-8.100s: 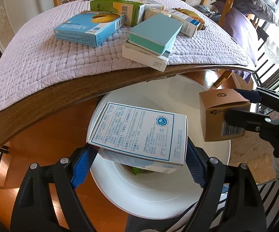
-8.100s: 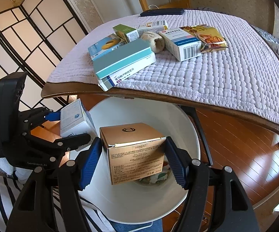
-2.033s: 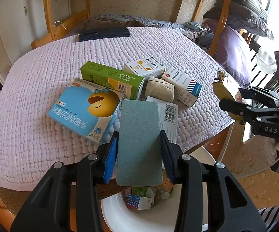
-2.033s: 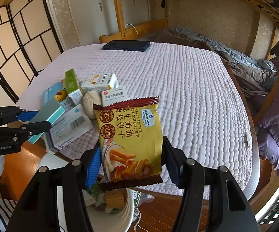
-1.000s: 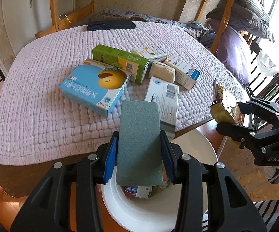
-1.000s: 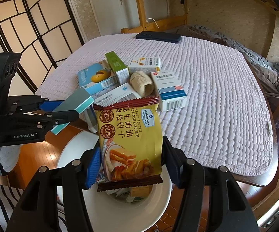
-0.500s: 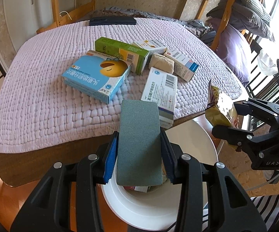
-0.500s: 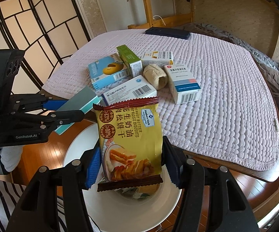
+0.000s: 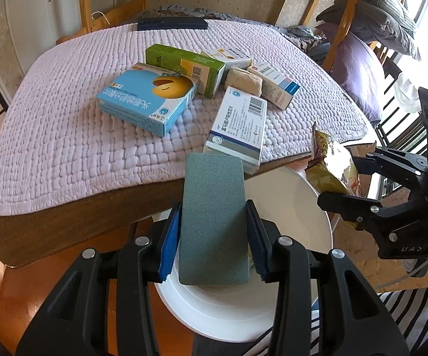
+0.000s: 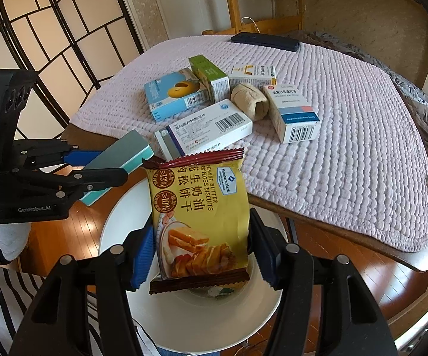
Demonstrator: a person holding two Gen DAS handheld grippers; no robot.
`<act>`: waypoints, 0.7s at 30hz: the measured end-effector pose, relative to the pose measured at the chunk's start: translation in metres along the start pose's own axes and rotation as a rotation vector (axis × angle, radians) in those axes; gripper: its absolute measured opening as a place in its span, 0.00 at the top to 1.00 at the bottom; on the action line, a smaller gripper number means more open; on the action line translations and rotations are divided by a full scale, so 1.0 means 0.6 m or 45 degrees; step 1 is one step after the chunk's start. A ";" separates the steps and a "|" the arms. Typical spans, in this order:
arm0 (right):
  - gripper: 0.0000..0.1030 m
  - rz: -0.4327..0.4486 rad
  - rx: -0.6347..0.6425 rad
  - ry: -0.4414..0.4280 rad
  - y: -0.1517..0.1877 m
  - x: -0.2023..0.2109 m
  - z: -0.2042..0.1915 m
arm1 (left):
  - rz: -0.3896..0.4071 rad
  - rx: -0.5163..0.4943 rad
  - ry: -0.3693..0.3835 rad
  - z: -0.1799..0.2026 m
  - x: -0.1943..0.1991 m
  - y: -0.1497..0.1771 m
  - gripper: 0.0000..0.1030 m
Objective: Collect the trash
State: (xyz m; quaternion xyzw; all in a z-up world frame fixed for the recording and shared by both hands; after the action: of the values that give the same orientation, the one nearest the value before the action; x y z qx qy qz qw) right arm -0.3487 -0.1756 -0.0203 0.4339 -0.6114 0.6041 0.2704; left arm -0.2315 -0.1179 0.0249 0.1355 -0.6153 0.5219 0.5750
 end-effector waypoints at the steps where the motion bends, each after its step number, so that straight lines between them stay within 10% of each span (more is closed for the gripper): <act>1: 0.44 -0.002 0.000 -0.001 0.002 0.000 0.000 | -0.002 -0.001 0.001 0.001 0.000 0.002 0.57; 21: 0.44 -0.051 -0.007 -0.014 0.030 -0.006 -0.016 | -0.070 -0.037 0.033 0.022 -0.012 0.034 0.57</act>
State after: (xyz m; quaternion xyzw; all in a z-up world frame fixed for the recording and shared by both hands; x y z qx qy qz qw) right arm -0.3643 -0.1674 -0.0311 0.4488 -0.6057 0.5943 0.2803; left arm -0.2526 -0.1232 0.0115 0.1373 -0.6115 0.4987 0.5988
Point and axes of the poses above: each gripper's, at about its wrist camera, not at the fingertips, and x roughly against the way its jaws point, z to its right, y to its underside, the point moved 1 cm from there along -x, roughly the way its jaws point, and after that the axes turned 1 degree about y, right-handed, at the moved point
